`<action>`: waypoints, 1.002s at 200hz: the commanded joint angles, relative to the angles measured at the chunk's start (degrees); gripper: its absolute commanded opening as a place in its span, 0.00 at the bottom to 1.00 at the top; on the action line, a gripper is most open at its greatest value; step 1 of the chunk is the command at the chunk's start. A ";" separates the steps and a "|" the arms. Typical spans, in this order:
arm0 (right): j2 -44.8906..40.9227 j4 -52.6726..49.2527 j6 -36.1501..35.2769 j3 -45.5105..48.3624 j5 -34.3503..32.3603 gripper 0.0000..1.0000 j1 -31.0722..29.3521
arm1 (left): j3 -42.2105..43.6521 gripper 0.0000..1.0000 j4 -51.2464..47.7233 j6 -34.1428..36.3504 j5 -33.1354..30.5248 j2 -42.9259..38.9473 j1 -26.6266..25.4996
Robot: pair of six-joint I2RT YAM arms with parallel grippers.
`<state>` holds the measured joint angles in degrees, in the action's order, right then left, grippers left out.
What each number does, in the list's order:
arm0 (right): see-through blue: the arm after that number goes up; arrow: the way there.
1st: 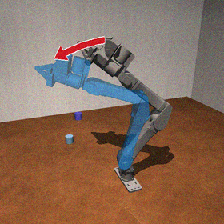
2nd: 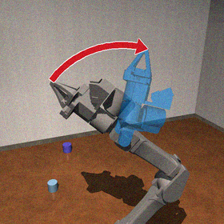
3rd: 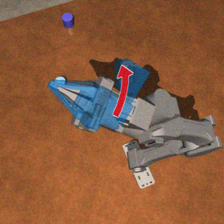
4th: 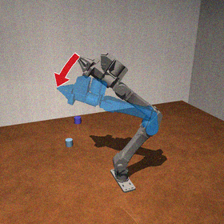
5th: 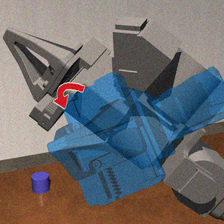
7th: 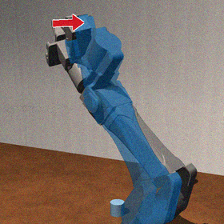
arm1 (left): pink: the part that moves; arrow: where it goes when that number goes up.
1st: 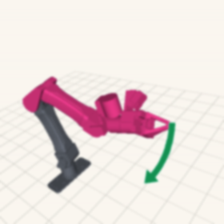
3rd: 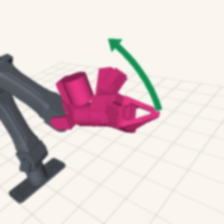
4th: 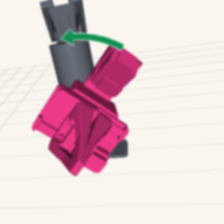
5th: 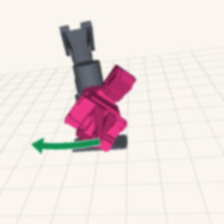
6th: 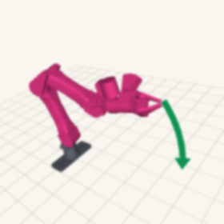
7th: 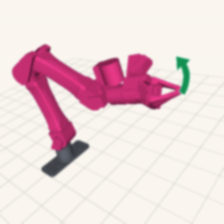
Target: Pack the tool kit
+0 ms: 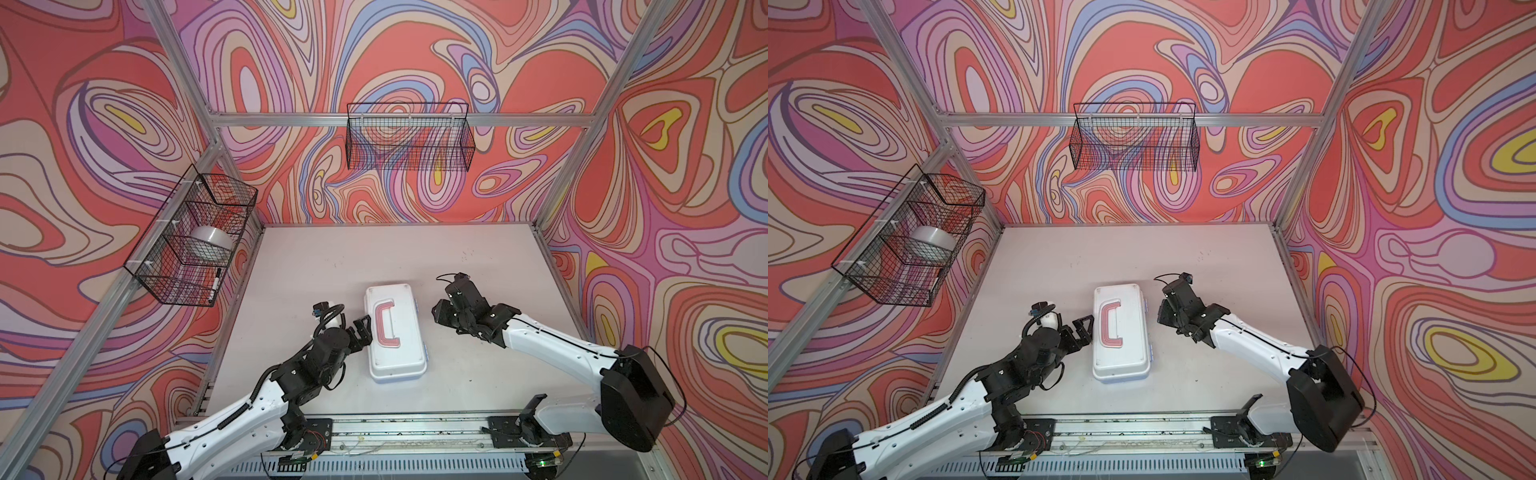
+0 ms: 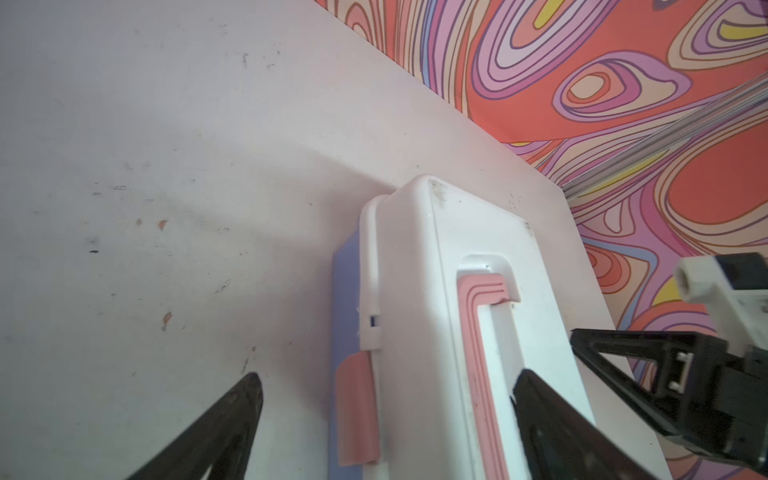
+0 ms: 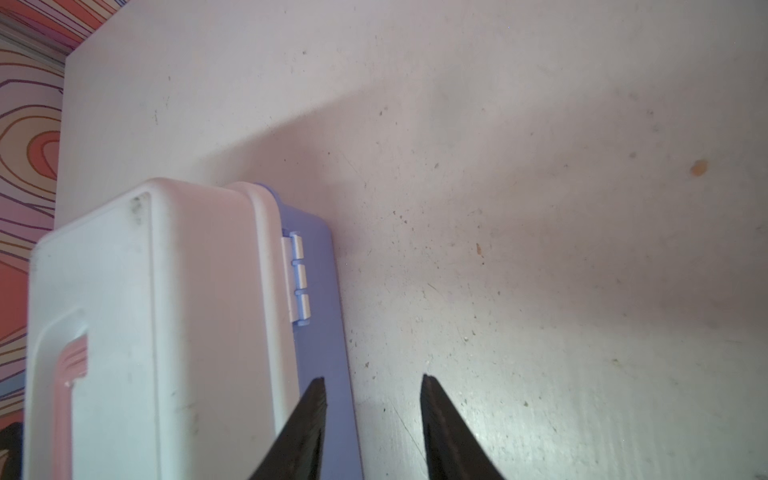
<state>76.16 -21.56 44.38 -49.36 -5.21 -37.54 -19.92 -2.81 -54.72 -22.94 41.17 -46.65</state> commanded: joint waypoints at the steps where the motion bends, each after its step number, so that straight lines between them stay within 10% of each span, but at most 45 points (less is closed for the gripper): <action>1: -1.81 -4.01 -3.75 -3.76 -2.22 0.40 0.03 | 2.79 0.94 -7.06 -3.62 -1.86 -3.31 0.46; 50: -2.55 0.18 -5.27 -6.49 8.48 0.37 -0.42 | 13.14 0.91 0.29 -11.15 12.56 -6.85 8.90; 134: 2.79 2.56 -6.25 -15.76 11.08 0.33 -6.53 | 13.54 0.75 6.76 -14.90 27.11 4.20 14.58; 200: 6.49 3.72 -6.68 -17.84 10.83 0.33 -8.78 | 14.20 0.80 17.81 -15.46 32.12 11.33 15.19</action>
<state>82.87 -19.05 38.20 -66.78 5.61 -46.26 -6.20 15.68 -69.82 6.39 52.40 -31.44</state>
